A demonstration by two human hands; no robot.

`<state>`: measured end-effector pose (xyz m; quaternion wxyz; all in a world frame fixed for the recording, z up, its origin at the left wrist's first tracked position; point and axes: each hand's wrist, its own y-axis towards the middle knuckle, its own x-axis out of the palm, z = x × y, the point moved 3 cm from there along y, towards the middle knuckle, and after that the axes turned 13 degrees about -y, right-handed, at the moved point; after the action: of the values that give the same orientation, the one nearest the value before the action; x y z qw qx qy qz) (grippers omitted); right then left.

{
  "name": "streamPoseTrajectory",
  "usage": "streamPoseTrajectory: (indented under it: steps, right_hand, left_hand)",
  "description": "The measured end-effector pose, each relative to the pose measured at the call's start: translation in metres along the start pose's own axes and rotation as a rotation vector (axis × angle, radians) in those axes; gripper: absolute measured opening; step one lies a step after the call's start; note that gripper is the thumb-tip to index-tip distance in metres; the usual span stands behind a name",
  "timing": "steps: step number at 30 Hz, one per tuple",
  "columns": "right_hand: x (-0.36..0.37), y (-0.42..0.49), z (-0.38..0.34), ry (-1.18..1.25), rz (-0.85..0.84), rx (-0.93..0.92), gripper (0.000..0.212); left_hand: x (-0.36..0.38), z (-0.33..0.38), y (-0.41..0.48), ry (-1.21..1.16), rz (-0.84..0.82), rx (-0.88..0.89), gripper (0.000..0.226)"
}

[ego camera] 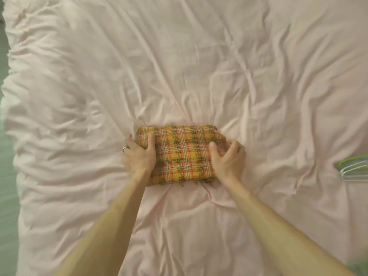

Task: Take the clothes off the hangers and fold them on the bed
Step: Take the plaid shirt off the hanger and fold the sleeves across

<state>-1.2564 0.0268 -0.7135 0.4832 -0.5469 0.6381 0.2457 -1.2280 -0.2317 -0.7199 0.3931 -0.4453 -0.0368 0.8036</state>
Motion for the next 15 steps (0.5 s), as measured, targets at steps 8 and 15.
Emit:
streamPoseTrajectory:
  steps: [8,15]
  right_hand:
    - [-0.006,0.064,-0.03,0.307,-0.765,0.386,0.047]
    - [-0.005,0.055,-0.02,0.43,-0.36,0.265,0.025]
  left_hand:
    - [-0.009,-0.016,0.017,-0.234,-0.257,-0.1,0.072]
    - [-0.015,-0.014,0.016,-0.117,-0.178,0.041,0.043]
